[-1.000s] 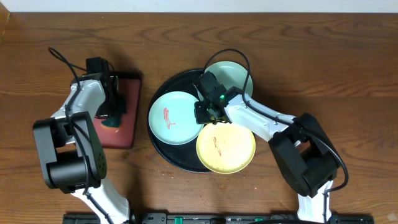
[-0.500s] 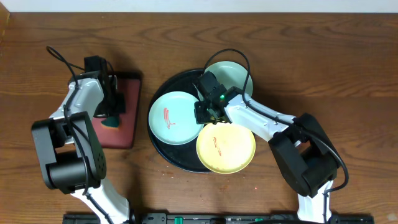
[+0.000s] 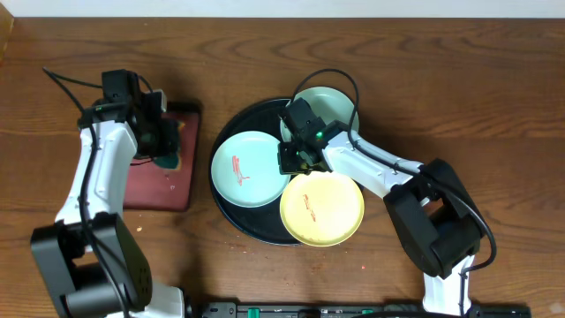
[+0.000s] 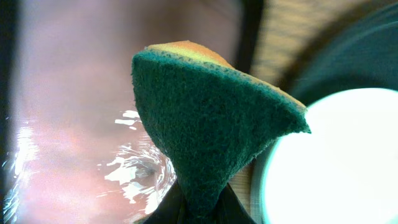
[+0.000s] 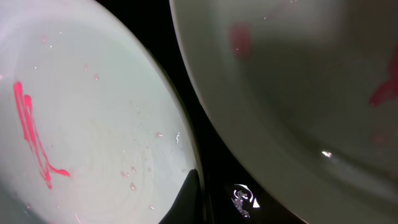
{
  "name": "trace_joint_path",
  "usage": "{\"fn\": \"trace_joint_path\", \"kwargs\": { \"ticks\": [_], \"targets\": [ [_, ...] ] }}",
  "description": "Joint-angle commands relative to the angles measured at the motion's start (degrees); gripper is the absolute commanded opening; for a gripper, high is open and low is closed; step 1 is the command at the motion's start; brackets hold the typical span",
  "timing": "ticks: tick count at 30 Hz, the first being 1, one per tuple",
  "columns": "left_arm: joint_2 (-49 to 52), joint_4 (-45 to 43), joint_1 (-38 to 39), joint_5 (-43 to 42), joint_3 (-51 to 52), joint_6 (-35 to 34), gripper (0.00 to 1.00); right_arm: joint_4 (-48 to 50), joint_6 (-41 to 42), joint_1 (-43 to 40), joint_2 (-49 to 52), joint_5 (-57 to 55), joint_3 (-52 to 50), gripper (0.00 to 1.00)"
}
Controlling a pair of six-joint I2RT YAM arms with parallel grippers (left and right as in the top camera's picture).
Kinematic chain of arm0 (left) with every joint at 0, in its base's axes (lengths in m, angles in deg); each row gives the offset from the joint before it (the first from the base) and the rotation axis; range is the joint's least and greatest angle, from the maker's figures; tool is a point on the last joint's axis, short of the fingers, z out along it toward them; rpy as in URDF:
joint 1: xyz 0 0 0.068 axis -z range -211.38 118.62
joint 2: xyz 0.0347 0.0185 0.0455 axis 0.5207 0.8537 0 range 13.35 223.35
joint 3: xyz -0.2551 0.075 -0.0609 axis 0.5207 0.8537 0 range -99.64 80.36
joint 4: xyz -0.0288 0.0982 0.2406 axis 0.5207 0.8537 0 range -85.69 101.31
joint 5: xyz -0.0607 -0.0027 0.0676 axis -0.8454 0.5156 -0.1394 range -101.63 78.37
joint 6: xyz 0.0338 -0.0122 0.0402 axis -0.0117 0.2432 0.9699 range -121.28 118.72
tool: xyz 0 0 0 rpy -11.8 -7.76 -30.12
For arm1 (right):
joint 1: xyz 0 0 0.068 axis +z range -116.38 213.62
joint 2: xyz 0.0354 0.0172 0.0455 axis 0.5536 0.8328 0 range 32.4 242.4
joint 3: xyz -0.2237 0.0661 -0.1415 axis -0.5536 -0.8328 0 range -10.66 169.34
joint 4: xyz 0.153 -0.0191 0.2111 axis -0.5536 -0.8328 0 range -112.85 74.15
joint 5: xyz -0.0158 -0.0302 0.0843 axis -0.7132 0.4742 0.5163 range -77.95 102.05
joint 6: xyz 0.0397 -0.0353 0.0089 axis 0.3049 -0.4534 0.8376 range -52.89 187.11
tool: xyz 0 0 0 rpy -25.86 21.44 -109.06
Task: Clean dirty plates on tray and stack at the side
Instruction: 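Scrub the left green plate with the sponge in the left gripper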
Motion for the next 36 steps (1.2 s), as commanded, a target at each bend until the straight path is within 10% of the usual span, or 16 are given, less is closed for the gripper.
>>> {"fn": "trace_joint_path", "kwargs": {
  "ticks": [1, 20, 28, 36],
  "targets": [
    [-0.79, 0.44, 2.71, -8.66, -0.68, -5.09, 0.07, -0.24, -0.76, -0.17, 0.81, 2.29, 0.79, 0.01],
    [0.33, -11.47, 24.35, 12.07, 13.55, -34.60, 0.07, -0.44, -0.74, -0.17, 0.81, 2.25, 0.79, 0.01],
    [8.74, -17.44, 27.21, 5.99, 13.88, -33.86, 0.07, -0.42, -0.74, -0.17, 0.81, 2.25, 0.79, 0.01],
    [8.79, -18.01, 27.06, -15.10, 12.57, -12.57, 0.08, -0.31, -0.76, -0.17, 0.81, 2.23, 0.79, 0.01]
  ]
}}
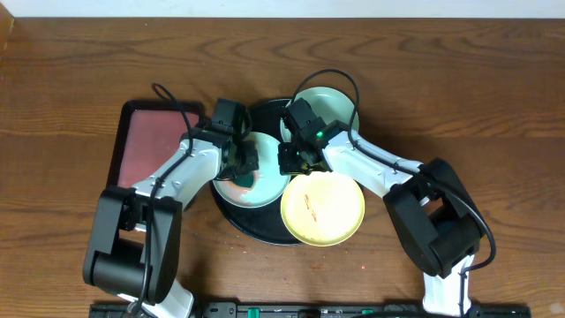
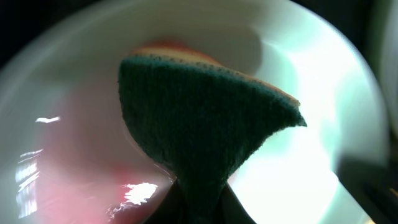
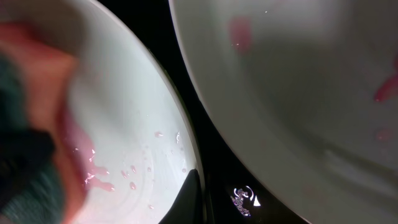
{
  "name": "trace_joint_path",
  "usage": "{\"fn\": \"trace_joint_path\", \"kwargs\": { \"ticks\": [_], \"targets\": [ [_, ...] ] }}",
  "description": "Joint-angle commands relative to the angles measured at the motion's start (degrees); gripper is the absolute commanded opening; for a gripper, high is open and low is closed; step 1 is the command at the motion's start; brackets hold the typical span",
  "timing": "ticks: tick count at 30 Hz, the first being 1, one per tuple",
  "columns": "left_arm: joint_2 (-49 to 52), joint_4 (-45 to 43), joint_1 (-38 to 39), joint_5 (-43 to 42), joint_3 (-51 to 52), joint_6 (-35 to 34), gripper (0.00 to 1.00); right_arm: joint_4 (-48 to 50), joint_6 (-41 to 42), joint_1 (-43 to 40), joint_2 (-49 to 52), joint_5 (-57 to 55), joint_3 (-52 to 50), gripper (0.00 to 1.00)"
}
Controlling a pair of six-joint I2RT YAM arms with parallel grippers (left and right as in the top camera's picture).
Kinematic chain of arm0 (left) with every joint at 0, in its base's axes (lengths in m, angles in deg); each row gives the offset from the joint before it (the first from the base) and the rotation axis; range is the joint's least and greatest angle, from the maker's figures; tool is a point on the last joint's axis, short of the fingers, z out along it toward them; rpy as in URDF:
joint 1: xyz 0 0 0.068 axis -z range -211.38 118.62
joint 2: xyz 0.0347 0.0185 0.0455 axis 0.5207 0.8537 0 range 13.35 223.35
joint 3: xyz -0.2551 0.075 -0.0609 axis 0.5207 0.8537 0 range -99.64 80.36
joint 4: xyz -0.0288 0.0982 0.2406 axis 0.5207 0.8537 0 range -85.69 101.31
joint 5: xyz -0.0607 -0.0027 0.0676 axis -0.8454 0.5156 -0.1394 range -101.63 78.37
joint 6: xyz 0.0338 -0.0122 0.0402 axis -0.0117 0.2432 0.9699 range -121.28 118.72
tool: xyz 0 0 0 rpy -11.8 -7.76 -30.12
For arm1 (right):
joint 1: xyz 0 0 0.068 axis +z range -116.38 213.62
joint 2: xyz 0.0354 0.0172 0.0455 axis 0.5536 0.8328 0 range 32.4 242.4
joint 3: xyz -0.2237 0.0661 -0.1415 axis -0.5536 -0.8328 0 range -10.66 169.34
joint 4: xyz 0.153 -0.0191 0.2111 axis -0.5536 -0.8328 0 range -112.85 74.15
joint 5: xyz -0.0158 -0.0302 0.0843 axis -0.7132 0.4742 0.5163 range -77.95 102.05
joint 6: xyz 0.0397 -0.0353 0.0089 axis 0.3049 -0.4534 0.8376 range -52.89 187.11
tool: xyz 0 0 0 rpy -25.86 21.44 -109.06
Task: Clean dirty plates on tray and stack at the side
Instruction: 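Scrub the left green plate with the sponge in the left gripper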
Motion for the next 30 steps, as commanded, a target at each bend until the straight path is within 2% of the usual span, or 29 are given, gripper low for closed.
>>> {"fn": "trace_joint_path", "kwargs": {
  "ticks": [1, 3, 7, 9, 12, 17, 25, 27, 30],
  "targets": [
    [2.75, -0.20, 0.94, -13.70, -0.44, 10.43, 0.07, -0.07, -0.76, -0.13, 0.66, 1.77, 0.79, 0.01],
    [2.75, -0.87, 0.00, -10.40, -0.46, 8.98, 0.07, -0.07, -0.76, -0.13, 0.66, 1.77, 0.79, 0.01],
    [2.75, 1.53, -1.99, 10.01, -0.48, -5.77, 0.07, 0.04, -0.74, -0.13, 0.66, 1.77, 0.79, 0.01],
    [2.75, 4.04, -2.47, 17.25, -0.48, -10.95, 0.07, 0.09, -0.74, -0.13, 0.66, 1.77, 0.79, 0.01],
    [2.75, 7.45, -2.49, 22.08, -0.48, -13.94, 0.07, 0.07, -0.74, -0.13, 0.66, 1.75, 0.79, 0.01],
    [2.75, 11.80, -2.43, 17.07, -0.48, -12.15, 0.07, 0.11, -0.74, -0.13, 0.66, 1.75, 0.79, 0.01],
    [2.75, 12.52, -2.45, -14.16, -0.48, 5.55, 0.07, 0.02, -0.74, -0.13, 0.66, 1.73, 0.79, 0.01],
    [2.75, 11.45, -2.45, -15.61, -0.48, 6.47, 0.07, 0.02, -0.76, -0.13, 0.66, 1.75, 0.79, 0.01],
    [2.75, 7.23, -2.51, -12.87, -0.48, 6.38, 0.08, 0.02, -0.74, -0.13, 0.66, 1.75, 0.79, 0.01]
  ]
}}
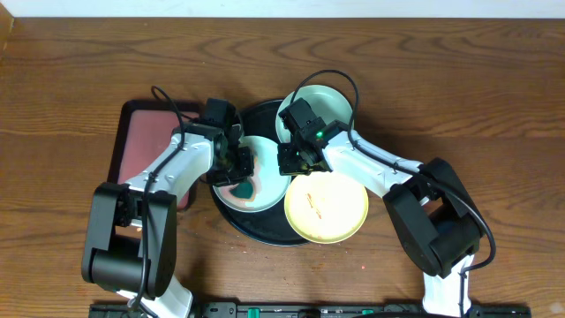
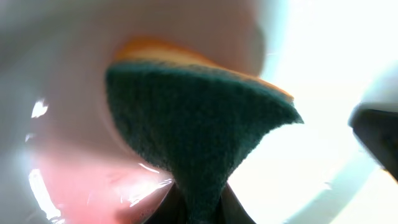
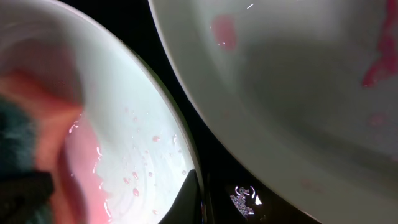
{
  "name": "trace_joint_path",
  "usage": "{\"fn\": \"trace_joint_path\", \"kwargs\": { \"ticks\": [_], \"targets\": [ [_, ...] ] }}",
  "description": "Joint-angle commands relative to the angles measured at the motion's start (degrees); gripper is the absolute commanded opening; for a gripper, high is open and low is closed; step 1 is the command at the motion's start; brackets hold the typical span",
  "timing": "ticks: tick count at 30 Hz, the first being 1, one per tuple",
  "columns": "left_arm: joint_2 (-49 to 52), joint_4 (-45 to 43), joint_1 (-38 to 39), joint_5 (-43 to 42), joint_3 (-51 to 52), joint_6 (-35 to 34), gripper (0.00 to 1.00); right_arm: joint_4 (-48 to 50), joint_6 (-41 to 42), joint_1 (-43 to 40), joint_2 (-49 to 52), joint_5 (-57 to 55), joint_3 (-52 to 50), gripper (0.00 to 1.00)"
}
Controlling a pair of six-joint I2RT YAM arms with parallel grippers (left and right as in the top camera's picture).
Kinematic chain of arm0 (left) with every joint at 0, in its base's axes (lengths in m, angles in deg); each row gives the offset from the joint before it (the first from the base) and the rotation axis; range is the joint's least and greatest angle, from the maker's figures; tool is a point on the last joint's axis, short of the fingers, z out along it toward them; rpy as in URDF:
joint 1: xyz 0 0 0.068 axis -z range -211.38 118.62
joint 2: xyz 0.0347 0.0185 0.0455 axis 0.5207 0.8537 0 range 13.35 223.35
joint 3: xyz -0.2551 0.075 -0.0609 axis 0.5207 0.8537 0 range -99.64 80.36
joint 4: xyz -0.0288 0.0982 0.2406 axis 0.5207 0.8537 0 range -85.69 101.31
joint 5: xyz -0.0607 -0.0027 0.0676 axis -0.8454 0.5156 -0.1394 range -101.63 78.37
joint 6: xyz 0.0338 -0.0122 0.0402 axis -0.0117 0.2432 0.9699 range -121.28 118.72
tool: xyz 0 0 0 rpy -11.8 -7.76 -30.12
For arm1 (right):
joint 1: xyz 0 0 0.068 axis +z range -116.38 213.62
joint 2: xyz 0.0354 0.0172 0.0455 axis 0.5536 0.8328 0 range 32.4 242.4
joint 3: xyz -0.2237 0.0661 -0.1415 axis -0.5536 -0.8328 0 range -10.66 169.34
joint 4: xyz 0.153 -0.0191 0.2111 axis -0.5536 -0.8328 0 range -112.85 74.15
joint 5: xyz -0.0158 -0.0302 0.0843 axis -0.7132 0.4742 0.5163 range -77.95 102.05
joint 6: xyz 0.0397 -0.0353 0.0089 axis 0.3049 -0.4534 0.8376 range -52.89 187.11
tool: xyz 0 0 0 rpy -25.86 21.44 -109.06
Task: Clean dirty plates on tray and stack at the side
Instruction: 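Scrub the left green plate with the sponge in the left gripper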
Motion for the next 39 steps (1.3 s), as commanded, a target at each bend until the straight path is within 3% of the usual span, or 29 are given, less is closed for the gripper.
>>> {"fn": "trace_joint_path", "kwargs": {
  "ticks": [1, 8, 10, 15, 17, 21, 28, 31, 39],
  "targets": [
    [1.97, -3.89, 0.74, -4.02, 1.31, 3.15, 0.07, 0.02, -0.46, -0.13, 0.61, 1.09, 0.79, 0.01],
    [1.99, -7.56, 0.83, 33.16, 1.33, -11.85, 0.07, 0.02, -0.46, -0.13, 0.61, 1.11, 0.79, 0.01],
    [1.97, -6.25, 0.81, 37.88, 1.33, -13.53, 0.07, 0.02, -0.46, -0.13, 0.61, 1.09, 0.79, 0.01],
    [1.97, -1.66, 1.33, 33.86, 1.31, -13.46, 0.07, 0.13, -0.46, -0.13, 0.61, 1.09, 0.79, 0.01],
    [1.97, -0.13, 1.68, 28.00, 1.31, -12.72, 0.07, 0.17, -0.46, -0.13, 0.61, 1.09, 0.79, 0.01],
    [1.97, 0.35, 2.16, 9.79, 1.31, -4.42, 0.07, 0.02, -0.48, -0.13, 0.61, 1.11, 0.79, 0.01],
    [1.97, -3.08, 2.45, -4.11, 1.31, -3.26, 0.07, 0.02, -0.46, -0.13, 0.61, 1.16, 0.79, 0.01],
    [1.99, -6.14, 2.62, -1.73, 1.33, -6.27, 0.07, 0.04, -0.46, -0.13, 0.61, 1.16, 0.79, 0.01],
    [1.97, -12.26, 2.34, 19.19, 0.50, -13.31, 0.07, 0.07, -0.48, -0.13, 0.61, 1.14, 0.79, 0.01]
  ]
}}
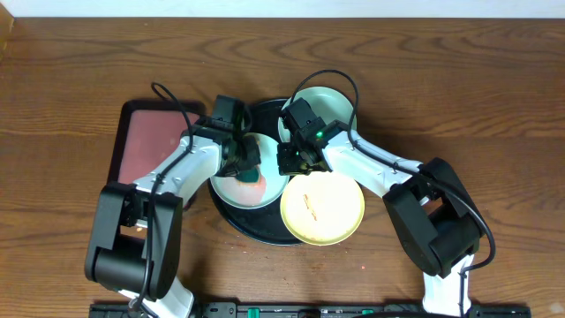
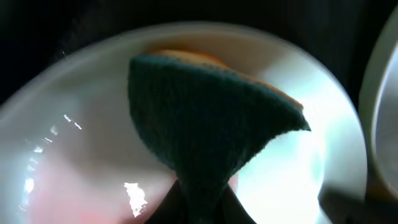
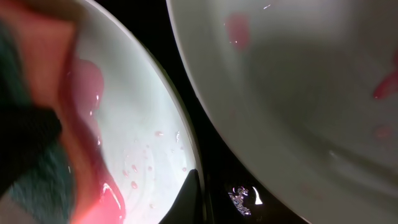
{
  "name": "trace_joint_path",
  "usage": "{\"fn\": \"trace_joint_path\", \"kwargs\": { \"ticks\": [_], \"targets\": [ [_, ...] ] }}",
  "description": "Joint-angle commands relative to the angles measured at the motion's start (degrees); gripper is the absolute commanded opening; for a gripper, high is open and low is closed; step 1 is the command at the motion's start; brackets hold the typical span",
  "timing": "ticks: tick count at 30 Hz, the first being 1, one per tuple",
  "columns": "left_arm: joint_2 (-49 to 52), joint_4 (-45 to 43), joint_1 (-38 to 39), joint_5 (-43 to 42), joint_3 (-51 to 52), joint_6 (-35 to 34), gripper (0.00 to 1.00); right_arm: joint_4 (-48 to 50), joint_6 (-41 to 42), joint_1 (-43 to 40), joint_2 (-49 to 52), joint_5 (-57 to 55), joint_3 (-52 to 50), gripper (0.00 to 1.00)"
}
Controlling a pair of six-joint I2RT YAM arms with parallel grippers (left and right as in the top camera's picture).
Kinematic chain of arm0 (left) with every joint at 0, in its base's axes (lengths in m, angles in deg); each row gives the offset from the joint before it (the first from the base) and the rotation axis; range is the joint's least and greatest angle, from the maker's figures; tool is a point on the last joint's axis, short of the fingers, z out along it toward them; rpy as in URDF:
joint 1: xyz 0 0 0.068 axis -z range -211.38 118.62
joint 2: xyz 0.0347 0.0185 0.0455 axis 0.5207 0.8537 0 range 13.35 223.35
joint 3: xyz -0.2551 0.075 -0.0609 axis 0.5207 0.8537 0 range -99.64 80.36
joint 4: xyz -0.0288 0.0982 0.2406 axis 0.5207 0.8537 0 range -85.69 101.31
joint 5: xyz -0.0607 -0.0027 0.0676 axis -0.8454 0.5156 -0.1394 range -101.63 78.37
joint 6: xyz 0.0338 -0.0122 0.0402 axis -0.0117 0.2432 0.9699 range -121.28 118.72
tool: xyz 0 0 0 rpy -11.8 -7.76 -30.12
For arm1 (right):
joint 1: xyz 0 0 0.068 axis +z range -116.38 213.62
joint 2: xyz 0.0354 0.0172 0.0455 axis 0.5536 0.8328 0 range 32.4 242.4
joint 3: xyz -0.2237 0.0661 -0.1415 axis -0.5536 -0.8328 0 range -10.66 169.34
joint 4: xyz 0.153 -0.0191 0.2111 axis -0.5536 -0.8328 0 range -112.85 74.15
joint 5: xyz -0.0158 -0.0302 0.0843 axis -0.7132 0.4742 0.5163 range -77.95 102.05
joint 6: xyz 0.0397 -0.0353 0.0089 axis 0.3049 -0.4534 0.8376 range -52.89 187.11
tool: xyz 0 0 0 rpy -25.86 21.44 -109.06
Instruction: Clean dirty plates on tray and stack at the side
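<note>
A pale green plate (image 1: 237, 187) lies on the left of the round black tray (image 1: 265, 231), smeared with pink liquid (image 3: 93, 186). My left gripper (image 1: 244, 159) is shut on a green sponge with an orange back (image 2: 211, 118), pressed onto the plate's middle. My right gripper (image 1: 294, 162) is shut on this plate's right rim; one finger (image 3: 188, 196) shows over the edge. A second pale green plate (image 1: 325, 104) with red marks sits at the tray's back. A yellow plate (image 1: 322, 212) with a small streak rests at the front right.
A flat dark red tray (image 1: 146, 146) lies on the wooden table left of the black tray. The right arm's black cable (image 1: 335, 78) loops over the back plate. Both arms meet over the black tray.
The sponge in my left gripper has gone from the plate's front left part to its middle, nearer my right gripper. The pink smear now reaches further right. My right gripper has stayed put.
First my left gripper held the sponge over the dark red tray, and the left plate bore a sharp red streak. Then the sponge was on that plate and the streak was smeared. It then lay at the plate's front left, and now at its middle, my right gripper holding the rim throughout.
</note>
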Motion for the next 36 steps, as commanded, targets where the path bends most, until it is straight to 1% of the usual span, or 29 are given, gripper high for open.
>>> {"fn": "trace_joint_path", "kwargs": {
  "ticks": [1, 6, 10, 14, 18, 21, 25, 30, 31, 36],
  "targets": [
    [1.84, -0.72, -0.44, 10.47, -0.90, -3.43, 0.07, -0.28, -0.55, -0.13, 0.55, 0.68, 0.76, 0.01],
    [-0.44, 6.69, -2.01, 10.38, -7.74, -3.41, 0.07, -0.28, -0.59, -0.13, 0.55, 0.09, 0.76, 0.01],
    [-4.63, 13.38, -3.41, 10.36, -12.79, -2.23, 0.07, -0.09, -1.64, -0.15, 0.55, 0.15, 0.79, 0.01],
    [-10.19, 16.98, -4.87, 10.40, -14.01, 1.20, 0.07, 0.98, -4.92, -0.15, 0.22, 2.67, 1.01, 0.01],
    [-14.67, 18.80, -7.52, 10.43, -14.01, 4.20, 0.08, 0.76, -8.55, -0.20, -2.27, 2.23, 1.77, 0.01],
    [-15.65, 19.63, -10.95, 10.43, -13.99, 4.61, 0.07, -0.09, -10.16, 0.79, -6.47, -4.74, 1.77, 0.01],
    [-15.32, 19.65, -13.31, 10.40, -13.92, 4.59, 0.08, -0.35, -14.21, 2.32, -11.08, -12.37, 1.77, 0.01],
    [-15.21, 19.69, -14.12, 10.40, -13.92, 4.61, 0.07, -1.20, -17.18, 4.15, -15.91, -22.18, 1.77, 0.01],
    [-15.21, 19.69, -14.14, 10.40, -13.92, 4.59, 0.08, -1.22, -18.60, 5.27, -17.22, -26.53, 1.77, 0.01],
    [-15.21, 19.80, -14.14, 10.40, -13.92, 4.59, 0.08, -1.18, -20.94, 9.51, -19.91, -40.61, 1.77, 0.01]
  ]
}}
